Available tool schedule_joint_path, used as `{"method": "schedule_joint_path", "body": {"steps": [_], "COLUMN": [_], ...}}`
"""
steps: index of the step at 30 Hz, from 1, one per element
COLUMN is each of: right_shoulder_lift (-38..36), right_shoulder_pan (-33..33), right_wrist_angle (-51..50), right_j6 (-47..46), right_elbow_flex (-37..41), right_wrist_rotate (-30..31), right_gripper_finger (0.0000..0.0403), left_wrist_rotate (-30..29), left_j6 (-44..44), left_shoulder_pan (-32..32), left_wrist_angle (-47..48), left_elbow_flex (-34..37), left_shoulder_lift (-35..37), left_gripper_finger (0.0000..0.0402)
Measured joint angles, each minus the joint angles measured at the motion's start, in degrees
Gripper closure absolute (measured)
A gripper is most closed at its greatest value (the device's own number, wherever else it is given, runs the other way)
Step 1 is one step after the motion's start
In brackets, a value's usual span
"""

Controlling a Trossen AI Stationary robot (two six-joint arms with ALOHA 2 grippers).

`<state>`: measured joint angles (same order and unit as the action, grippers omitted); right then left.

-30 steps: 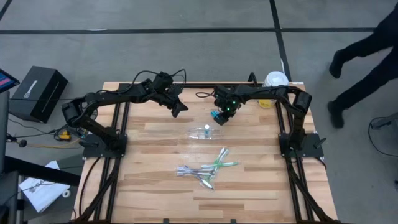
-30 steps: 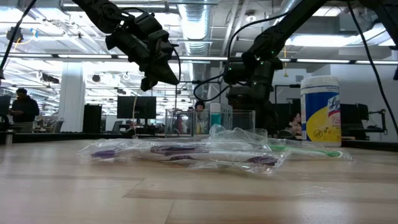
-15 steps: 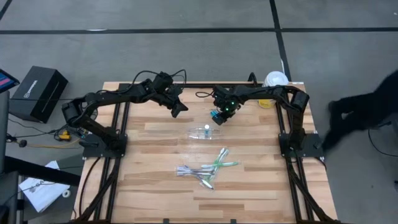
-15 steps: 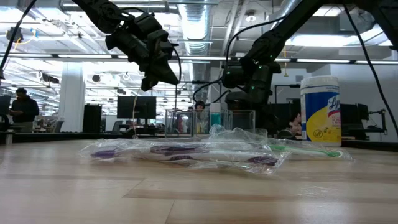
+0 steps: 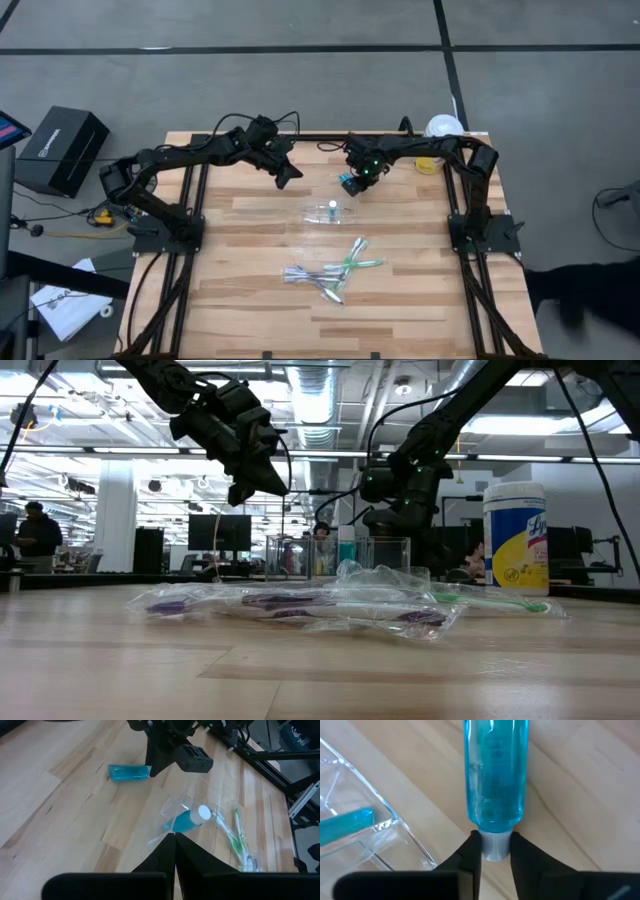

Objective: Pick & Place toothbrushing station
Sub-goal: Put the blue mouthwash bottle into the transparent organizer

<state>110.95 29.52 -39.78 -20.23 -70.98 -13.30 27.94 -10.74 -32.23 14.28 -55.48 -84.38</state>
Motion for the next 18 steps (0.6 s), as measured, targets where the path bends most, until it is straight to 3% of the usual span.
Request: {"method": "schedule_joint_path", "body": {"steps": [8,14,18], "right_shoulder_lift": [-0.37,-0.11,0.13], "right_shoulder_pan": [0.65,0.58,1.14], "right_wrist_angle": [0.21,-0.74,-1.86], "right_j6": [-0.89,-0.15,0.51], "right_elbow_flex": [-0.30,-2.08,-2.25], "right_wrist_rotate": [-0.42,-0.59,-2.98], "right_gripper_finger": [0.0357,0.0400,0.0384], "left_wrist_rotate": [0.02,0.77,1.03], "left_j6": [0.00,0.00,0.00], "left_shoulder_pan": [0.00,0.00,0.00], "left_wrist_angle": [-0.81,-1.25,-1.29], "left_elbow_flex": [0.00,0.00,0.00], "left_shoulder_lift": [0.00,0.00,0.00], "left_gripper_finger": [0.0402,0.0402,0.0402]}}
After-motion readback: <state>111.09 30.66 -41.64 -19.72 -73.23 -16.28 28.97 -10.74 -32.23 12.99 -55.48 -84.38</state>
